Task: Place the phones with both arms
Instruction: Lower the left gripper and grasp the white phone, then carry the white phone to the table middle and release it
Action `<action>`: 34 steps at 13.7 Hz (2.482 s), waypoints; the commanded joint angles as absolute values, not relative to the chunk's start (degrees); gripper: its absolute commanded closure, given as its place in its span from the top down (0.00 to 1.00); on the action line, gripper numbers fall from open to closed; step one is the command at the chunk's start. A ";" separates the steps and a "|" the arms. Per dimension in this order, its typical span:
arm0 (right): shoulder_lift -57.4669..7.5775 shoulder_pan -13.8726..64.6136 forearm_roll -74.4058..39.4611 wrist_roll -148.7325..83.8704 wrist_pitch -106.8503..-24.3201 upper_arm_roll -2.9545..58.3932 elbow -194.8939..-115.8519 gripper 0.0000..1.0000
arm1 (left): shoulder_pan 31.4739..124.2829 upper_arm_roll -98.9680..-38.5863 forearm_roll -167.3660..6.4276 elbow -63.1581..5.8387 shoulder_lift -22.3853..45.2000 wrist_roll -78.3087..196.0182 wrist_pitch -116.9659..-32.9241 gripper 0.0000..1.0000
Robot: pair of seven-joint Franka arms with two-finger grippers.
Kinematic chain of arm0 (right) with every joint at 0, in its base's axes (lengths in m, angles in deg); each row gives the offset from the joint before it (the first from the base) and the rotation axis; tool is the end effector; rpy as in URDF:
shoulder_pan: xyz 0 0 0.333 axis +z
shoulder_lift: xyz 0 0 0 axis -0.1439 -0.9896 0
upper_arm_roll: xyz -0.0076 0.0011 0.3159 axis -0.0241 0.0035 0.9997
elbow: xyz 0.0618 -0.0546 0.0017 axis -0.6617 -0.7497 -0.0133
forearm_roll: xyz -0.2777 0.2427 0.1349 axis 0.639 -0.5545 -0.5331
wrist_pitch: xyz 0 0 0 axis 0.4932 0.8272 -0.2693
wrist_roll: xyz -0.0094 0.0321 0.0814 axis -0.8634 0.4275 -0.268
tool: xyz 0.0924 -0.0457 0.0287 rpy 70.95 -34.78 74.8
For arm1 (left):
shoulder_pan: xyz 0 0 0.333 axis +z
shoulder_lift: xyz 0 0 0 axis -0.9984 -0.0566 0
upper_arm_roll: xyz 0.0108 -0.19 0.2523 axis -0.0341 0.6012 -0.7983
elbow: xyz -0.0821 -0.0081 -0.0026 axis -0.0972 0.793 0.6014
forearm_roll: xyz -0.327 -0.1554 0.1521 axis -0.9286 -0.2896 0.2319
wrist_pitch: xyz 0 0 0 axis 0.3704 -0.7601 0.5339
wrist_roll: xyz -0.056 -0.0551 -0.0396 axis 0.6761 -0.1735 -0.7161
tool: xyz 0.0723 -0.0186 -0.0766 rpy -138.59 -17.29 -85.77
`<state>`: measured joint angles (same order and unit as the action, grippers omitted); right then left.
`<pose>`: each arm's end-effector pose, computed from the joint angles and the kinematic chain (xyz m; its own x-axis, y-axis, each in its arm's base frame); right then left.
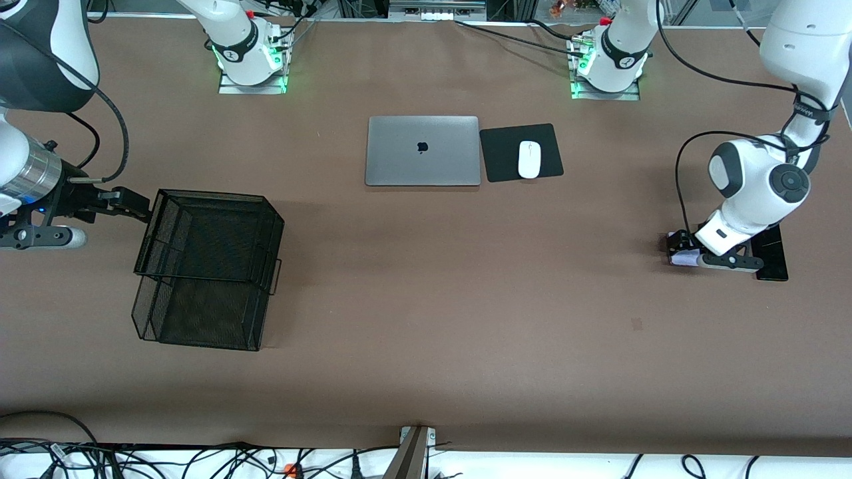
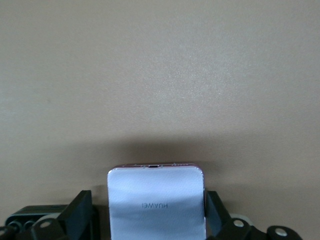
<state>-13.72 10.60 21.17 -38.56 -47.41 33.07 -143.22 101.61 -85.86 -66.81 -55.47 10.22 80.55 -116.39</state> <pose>0.6245 0.0216 0.5364 0.9993 0.0235 -0.0300 0.0244 -0.9992 0.0305 0.5453 0.1291 0.1739 0.9918 -0.1002 0.0794 -0.0964 -0.9941 -0.0503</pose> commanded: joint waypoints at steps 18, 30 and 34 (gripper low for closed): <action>-12.91 10.12 21.31 -37.55 -46.82 33.43 -143.45 1.00 | 101.61 -85.08 -67.96 -53.50 7.93 81.92 -115.22 0.17; -12.91 10.12 21.31 -37.55 -47.08 33.34 -143.45 1.00 | 76.15 -85.08 -68.14 -34.52 4.96 47.42 -93.66 0.10; -12.91 10.12 21.31 -37.64 -47.17 33.34 -143.45 1.00 | 63.49 -85.17 -67.79 -23.55 -1.89 29.57 -90.95 0.10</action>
